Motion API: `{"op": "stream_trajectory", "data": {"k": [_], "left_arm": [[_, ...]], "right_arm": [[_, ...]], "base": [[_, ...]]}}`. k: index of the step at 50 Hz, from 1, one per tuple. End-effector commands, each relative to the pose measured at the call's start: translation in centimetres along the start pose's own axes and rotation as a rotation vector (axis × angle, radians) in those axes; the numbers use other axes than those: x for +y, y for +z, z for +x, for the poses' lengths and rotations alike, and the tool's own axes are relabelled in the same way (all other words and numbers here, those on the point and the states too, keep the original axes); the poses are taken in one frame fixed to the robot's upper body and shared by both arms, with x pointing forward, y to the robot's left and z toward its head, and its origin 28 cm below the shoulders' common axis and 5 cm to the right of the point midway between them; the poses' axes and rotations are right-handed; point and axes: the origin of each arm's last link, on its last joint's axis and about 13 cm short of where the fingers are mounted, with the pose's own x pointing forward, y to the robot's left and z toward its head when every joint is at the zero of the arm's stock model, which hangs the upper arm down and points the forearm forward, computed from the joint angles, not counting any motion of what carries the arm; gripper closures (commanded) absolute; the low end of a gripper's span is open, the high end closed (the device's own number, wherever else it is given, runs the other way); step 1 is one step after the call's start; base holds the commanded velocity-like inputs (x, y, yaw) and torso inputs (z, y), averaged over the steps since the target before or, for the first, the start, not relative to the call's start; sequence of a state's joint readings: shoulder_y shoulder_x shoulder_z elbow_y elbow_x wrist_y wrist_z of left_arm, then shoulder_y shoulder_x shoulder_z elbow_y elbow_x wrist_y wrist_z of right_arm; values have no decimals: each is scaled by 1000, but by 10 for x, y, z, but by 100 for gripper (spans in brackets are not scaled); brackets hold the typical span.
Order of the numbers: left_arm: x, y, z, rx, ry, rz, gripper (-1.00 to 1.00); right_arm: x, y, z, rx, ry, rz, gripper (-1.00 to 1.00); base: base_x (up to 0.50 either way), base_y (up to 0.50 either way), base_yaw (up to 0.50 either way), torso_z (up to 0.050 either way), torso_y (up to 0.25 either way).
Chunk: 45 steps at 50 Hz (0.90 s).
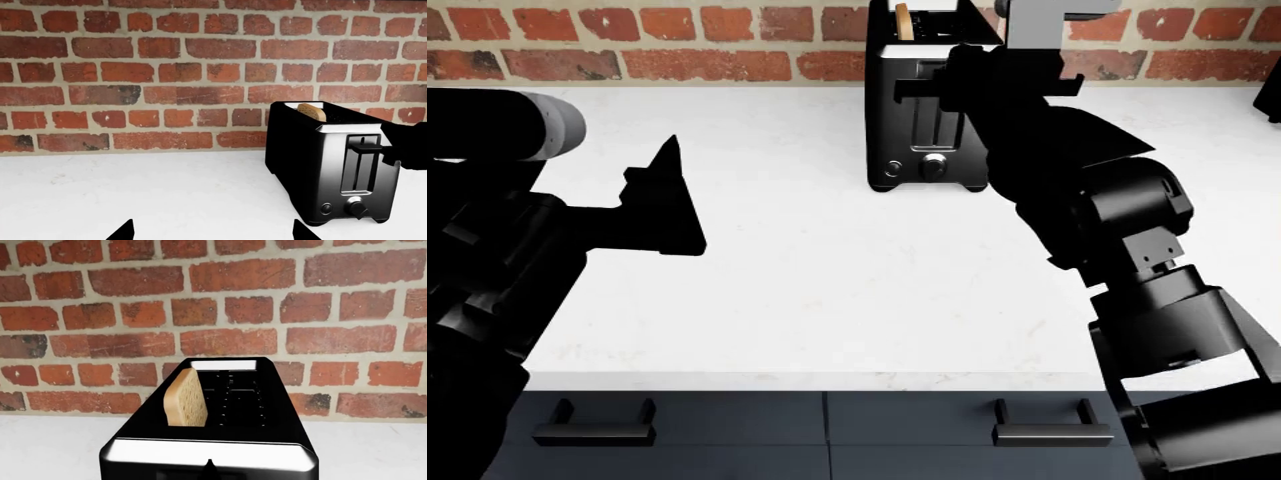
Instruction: Push down the lever of the toaster to turn it on.
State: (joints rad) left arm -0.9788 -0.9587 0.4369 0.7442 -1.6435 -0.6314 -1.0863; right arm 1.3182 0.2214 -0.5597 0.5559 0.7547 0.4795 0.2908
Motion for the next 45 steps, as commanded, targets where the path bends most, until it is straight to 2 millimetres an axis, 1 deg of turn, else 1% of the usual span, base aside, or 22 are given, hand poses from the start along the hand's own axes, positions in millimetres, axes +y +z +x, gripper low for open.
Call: {"op": "stream_trajectory", "data": {"k": [1, 5, 9, 11, 17, 21, 25, 27, 31, 34, 38, 39, 45], "left_arm": [[1, 3, 1, 3, 8, -1, -100], [1, 3, 0, 3, 11, 0, -100], [6, 4, -7, 0, 12, 0, -100], [7, 4, -8, 0, 13, 0, -100], [0, 1, 2, 1, 13, 0, -100], [-4, 0, 6, -1, 14, -1, -100], [-13, -8, 17, 0, 14, 0, -100], [-13, -10, 17, -1, 14, -1, -100], [-22, -10, 29, -2, 15, -1, -100], [-19, -9, 25, -3, 16, -3, -100], [-20, -9, 27, -2, 16, -4, -100], [-17, -10, 24, -3, 16, -5, -100], [-21, -12, 28, -4, 19, -5, -100]], "right_arm": [[-2, -9, 13, 19, -6, 18, 100], [-6, -13, 18, 24, -17, 29, 100], [-9, -17, 20, 26, -28, 37, 100], [-10, -17, 20, 25, -31, 39, 100], [-10, -16, 21, 17, -31, 38, 100], [-9, -21, 20, 38, -20, 28, 100], [-7, -24, 19, 64, 0, 16, 100], [-6, -25, 19, 72, 9, 10, 100], [-5, -26, 19, 79, 17, 4, 100], [-5, -27, 20, 85, 17, 1, 100], [-5, -31, 20, 105, 10, -6, 100], [-5, -32, 20, 114, 8, -7, 100], [-5, -37, 19, 150, 9, -12, 100]], "base": [[0, 0, 0, 0, 0], [0, 0, 0, 0, 0], [0, 0, 0, 0, 0], [0, 0, 0, 0, 0], [0, 0, 0, 0, 0], [0, 0, 0, 0, 0], [0, 0, 0, 0, 0], [0, 0, 0, 0, 0], [0, 0, 0, 0, 0], [0, 0, 0, 0, 0], [0, 0, 0, 0, 0], [0, 0, 0, 0, 0], [0, 0, 0, 0, 0]]}}
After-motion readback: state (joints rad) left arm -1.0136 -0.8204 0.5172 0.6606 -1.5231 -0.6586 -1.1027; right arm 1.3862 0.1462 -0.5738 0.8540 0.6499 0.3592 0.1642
